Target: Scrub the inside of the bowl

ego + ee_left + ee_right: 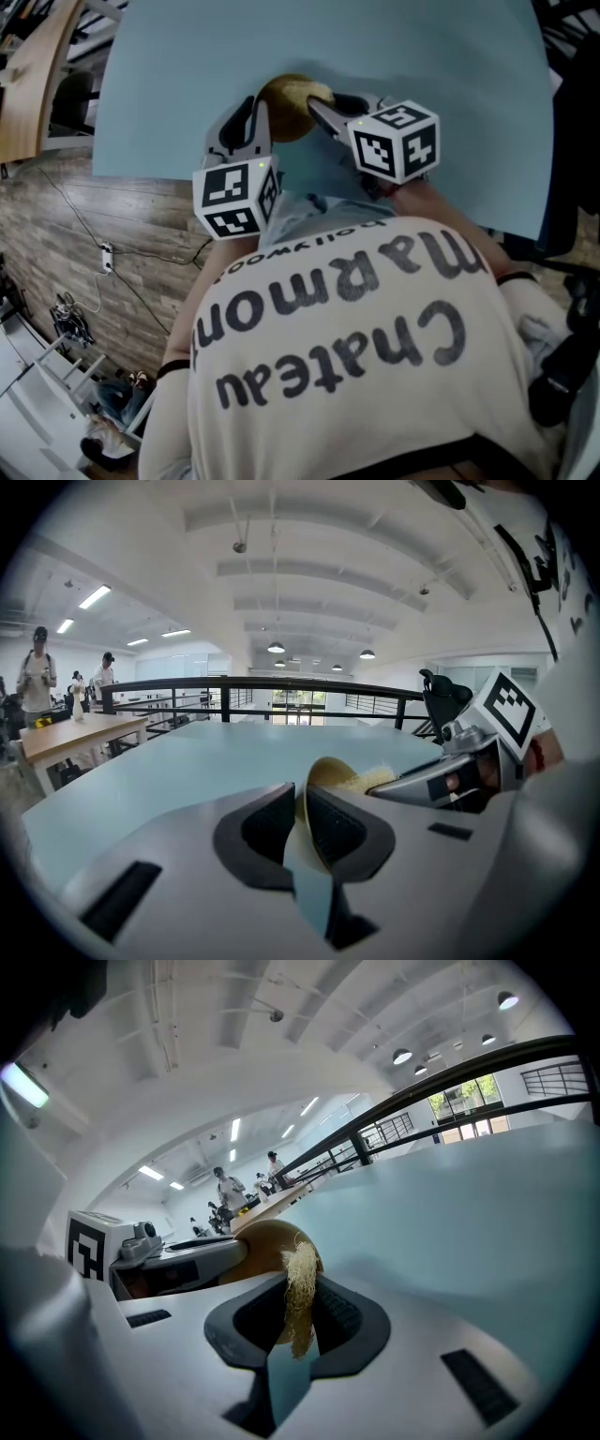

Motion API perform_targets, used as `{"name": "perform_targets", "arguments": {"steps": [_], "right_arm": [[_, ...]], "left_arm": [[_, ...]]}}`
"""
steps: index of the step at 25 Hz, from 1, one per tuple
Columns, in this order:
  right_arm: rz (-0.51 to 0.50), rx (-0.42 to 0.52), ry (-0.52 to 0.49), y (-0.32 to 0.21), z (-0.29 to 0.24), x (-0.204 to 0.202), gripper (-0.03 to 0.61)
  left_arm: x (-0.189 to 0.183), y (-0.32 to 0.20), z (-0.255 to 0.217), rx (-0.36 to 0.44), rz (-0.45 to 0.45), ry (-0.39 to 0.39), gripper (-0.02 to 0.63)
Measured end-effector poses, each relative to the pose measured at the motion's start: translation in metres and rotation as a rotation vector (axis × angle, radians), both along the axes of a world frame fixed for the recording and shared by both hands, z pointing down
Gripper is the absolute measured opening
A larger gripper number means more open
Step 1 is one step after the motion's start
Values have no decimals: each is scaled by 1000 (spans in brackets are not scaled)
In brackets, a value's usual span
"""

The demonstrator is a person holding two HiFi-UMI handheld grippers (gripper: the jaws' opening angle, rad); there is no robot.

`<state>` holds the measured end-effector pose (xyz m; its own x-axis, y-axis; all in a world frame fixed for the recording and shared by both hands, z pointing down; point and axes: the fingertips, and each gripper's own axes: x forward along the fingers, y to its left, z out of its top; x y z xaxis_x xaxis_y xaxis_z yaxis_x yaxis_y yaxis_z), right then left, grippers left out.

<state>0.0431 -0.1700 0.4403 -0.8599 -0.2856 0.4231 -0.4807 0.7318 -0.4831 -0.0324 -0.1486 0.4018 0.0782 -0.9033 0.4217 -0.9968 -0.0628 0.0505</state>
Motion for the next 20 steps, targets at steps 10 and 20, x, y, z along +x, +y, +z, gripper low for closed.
{"name": "perform_targets", "arguments": {"steps": [10,20], "right_arm": [[-21,-29,5,13,12,-1,64],[-51,-106,-63,34,8,-3,64]], "left_arm": [[2,2,0,15,-21,48,38],[15,2,0,12,-48,143,41]]}}
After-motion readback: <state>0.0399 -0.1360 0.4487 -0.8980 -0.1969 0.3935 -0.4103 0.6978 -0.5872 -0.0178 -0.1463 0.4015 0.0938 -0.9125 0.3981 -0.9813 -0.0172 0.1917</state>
